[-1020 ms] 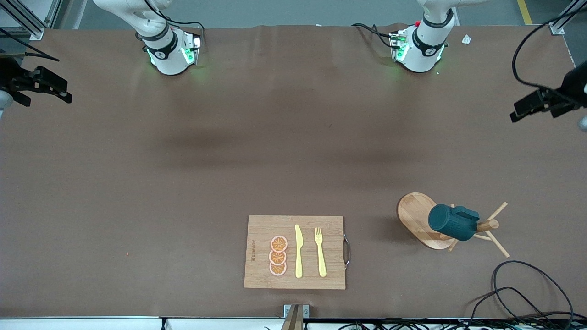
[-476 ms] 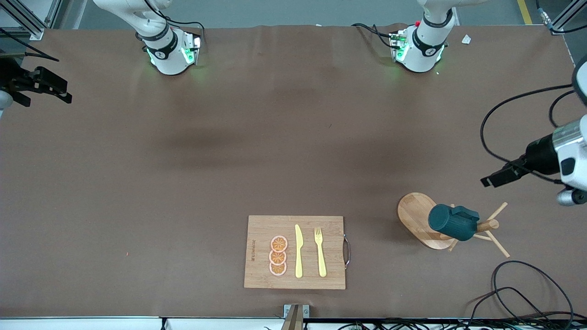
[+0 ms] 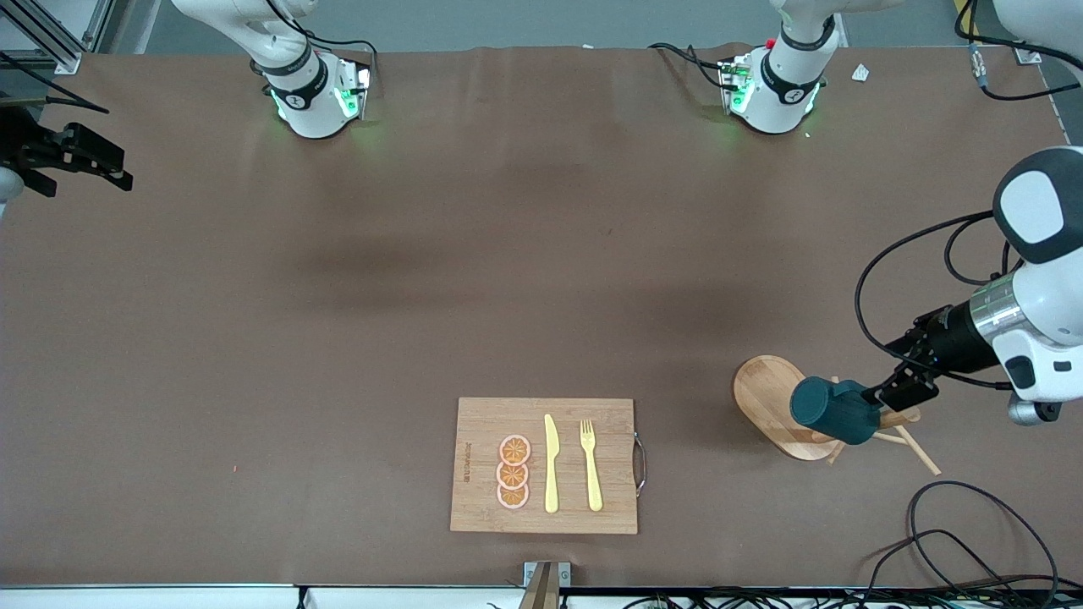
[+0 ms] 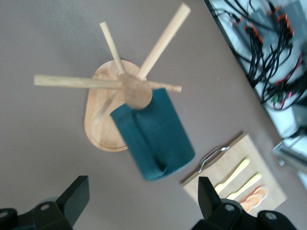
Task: Transfer cup from left to right arm and place
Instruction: 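Close the left gripper around the teal mug's body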
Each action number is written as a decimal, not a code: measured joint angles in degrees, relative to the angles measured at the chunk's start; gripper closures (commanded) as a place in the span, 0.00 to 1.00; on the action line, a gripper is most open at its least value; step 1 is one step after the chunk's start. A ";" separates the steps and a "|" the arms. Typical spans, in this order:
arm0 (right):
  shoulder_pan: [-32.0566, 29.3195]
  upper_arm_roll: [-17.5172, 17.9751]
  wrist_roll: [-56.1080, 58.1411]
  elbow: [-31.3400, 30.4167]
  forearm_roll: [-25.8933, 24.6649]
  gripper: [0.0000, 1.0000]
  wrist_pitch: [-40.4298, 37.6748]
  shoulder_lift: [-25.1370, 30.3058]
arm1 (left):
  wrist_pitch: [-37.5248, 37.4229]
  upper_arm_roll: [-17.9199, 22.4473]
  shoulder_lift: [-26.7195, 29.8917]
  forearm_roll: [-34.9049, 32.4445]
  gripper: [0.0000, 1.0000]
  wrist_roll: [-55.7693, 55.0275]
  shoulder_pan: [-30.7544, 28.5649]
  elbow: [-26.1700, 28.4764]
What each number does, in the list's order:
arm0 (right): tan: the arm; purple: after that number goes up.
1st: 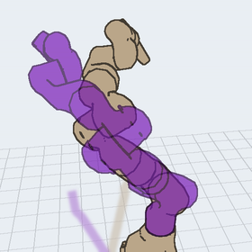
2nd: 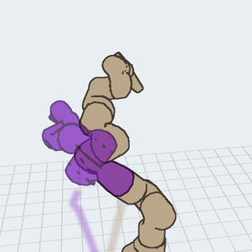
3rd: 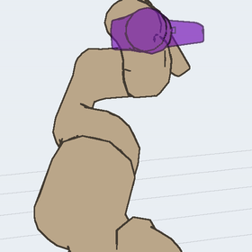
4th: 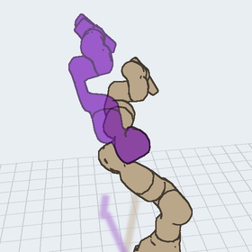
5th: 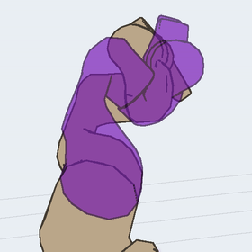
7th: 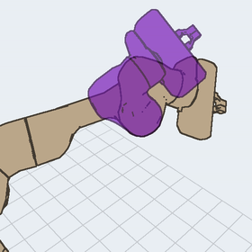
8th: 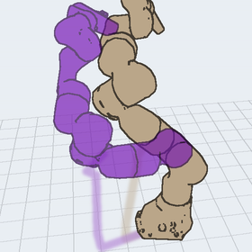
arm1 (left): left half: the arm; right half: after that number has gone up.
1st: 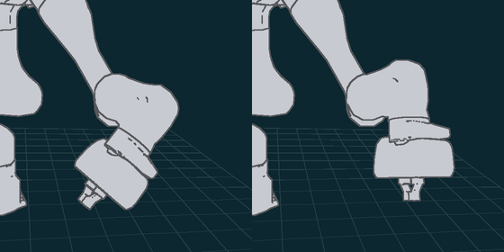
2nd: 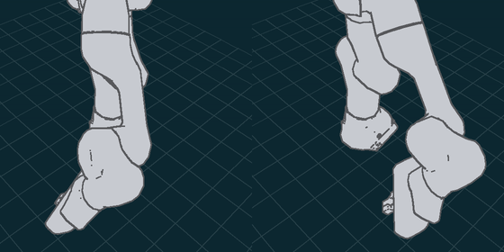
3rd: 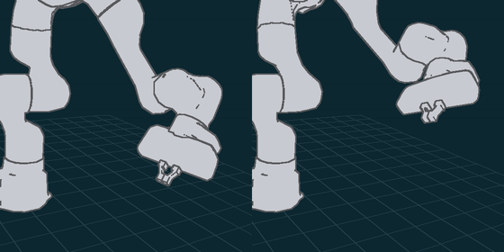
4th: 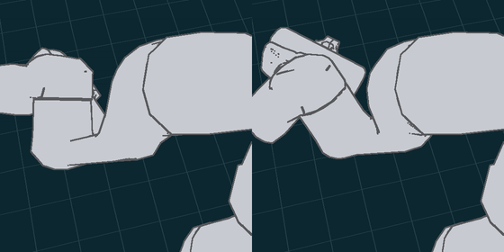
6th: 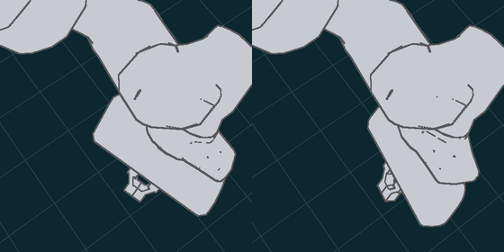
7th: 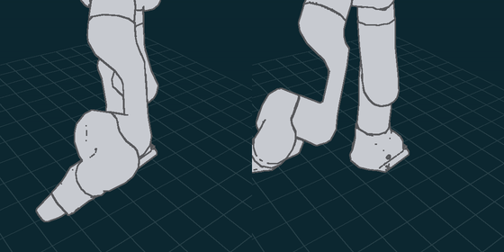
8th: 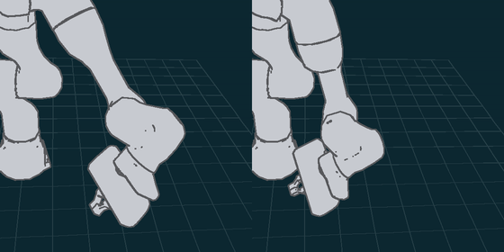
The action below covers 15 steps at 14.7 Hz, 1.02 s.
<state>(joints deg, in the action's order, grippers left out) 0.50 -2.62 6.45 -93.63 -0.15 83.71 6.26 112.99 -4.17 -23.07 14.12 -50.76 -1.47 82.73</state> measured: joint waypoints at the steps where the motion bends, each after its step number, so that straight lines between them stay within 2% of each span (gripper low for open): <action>1: 0.00 0.00 0.00 0.00 0.00 0.00 0.00 0.00 | 0.15 0.01 -1.30 0.54 0.00 -3.17 -0.05 -1.21; 7: 0.00 0.01 0.00 0.00 0.00 0.00 0.00 0.00 | 0.26 0.01 -5.99 0.92 0.00 -16.38 -0.06 -4.08; 15: 0.00 0.01 0.00 0.00 0.00 0.00 -0.01 0.00 | 0.24 -0.02 -7.60 1.02 0.00 -17.98 -0.03 -4.21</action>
<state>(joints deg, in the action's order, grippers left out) 0.50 -2.61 6.45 -93.63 -0.15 83.70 6.26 113.23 -4.20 -30.67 15.15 -68.74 -1.50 78.53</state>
